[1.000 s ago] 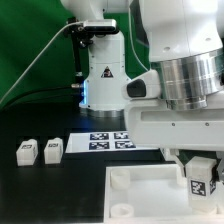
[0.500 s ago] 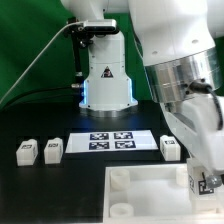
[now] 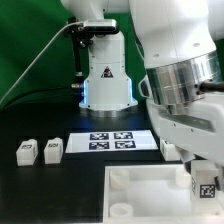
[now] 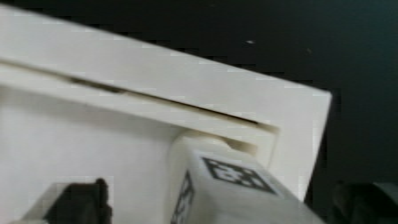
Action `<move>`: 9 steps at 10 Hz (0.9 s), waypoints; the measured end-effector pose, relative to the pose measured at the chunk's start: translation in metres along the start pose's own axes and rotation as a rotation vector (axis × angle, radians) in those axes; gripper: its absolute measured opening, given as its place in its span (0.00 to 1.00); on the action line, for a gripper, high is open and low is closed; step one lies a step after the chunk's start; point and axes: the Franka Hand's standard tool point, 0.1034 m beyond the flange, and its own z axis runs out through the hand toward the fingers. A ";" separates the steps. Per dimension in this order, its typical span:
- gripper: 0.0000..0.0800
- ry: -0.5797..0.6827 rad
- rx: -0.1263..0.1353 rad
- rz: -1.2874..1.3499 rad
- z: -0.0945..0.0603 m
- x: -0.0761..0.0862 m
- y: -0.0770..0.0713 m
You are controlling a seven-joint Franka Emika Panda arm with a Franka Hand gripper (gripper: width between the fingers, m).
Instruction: Assemble one leg
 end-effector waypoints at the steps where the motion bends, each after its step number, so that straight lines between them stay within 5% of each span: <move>1: 0.80 -0.004 -0.020 -0.151 0.000 -0.002 0.000; 4: 0.81 0.004 -0.018 -0.336 -0.001 0.001 0.000; 6: 0.81 -0.014 -0.123 -0.666 -0.011 0.002 -0.003; 9: 0.81 0.009 -0.089 -0.986 -0.014 0.022 -0.005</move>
Offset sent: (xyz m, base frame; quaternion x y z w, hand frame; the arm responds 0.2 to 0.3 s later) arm 0.0000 0.0000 0.0000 0.0000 0.0000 -0.1790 0.9838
